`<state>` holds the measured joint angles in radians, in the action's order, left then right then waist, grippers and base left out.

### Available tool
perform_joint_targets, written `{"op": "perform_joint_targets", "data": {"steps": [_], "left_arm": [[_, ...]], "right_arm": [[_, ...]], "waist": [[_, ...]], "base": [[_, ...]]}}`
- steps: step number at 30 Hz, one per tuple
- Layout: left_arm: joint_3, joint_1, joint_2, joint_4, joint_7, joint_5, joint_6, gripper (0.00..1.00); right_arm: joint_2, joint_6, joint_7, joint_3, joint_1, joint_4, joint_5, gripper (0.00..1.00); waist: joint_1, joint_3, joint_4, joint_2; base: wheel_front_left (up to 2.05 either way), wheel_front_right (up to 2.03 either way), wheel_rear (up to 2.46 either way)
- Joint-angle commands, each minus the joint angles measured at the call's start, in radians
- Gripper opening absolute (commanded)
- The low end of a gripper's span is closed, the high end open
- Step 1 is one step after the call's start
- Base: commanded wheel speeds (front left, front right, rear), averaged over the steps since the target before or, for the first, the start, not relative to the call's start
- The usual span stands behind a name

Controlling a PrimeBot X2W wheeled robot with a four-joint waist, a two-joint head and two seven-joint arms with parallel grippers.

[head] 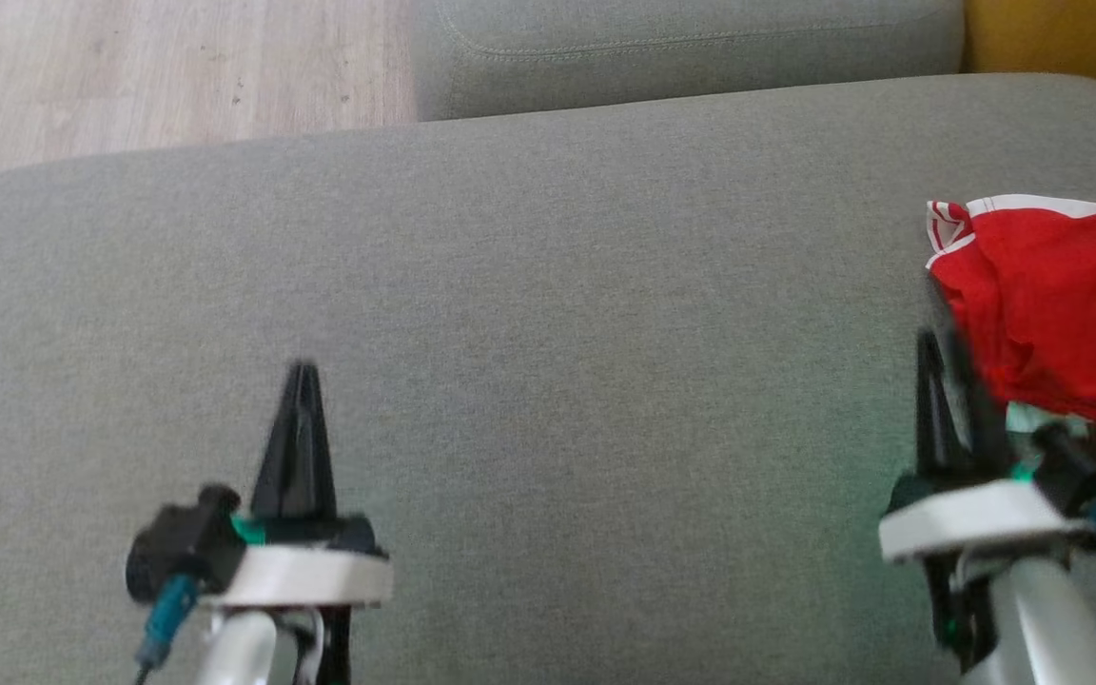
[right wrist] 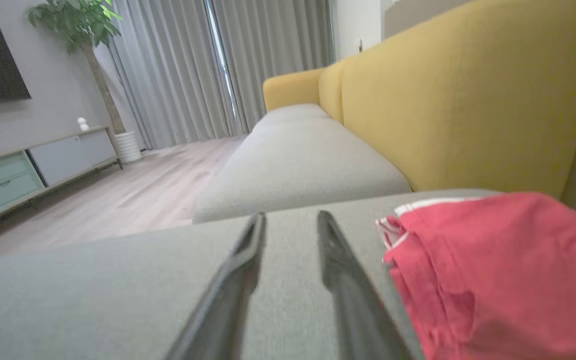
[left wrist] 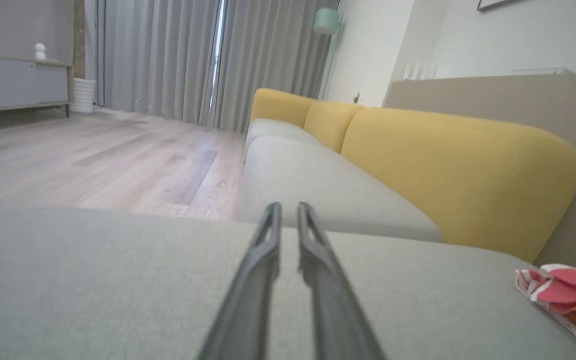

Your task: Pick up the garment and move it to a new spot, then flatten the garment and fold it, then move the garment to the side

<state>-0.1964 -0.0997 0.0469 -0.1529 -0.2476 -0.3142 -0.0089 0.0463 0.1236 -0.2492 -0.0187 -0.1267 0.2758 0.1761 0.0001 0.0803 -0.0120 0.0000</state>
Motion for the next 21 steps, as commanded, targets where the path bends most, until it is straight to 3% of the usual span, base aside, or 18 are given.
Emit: {"op": "perform_joint_targets", "data": {"steps": [1, 21], "left_arm": [[0.0, 0.009, 0.0, -0.013, 0.0, -0.002, 0.0, 0.0], [0.034, 0.007, 0.012, -0.027, 0.046, -0.222, -0.019, 0.0]], "right_arm": [[-0.001, 0.0, 0.001, 0.001, 0.009, 0.014, 0.002, 0.0], [0.0, 0.001, 0.059, -0.015, 0.011, 0.007, 0.231, 0.0]], "waist": [[0.0, 0.0, 0.0, 0.0], [0.0, -0.012, 0.002, 0.0]], "base": [[0.0, 0.0, 0.0], [0.0, 0.0, 0.0]]}}
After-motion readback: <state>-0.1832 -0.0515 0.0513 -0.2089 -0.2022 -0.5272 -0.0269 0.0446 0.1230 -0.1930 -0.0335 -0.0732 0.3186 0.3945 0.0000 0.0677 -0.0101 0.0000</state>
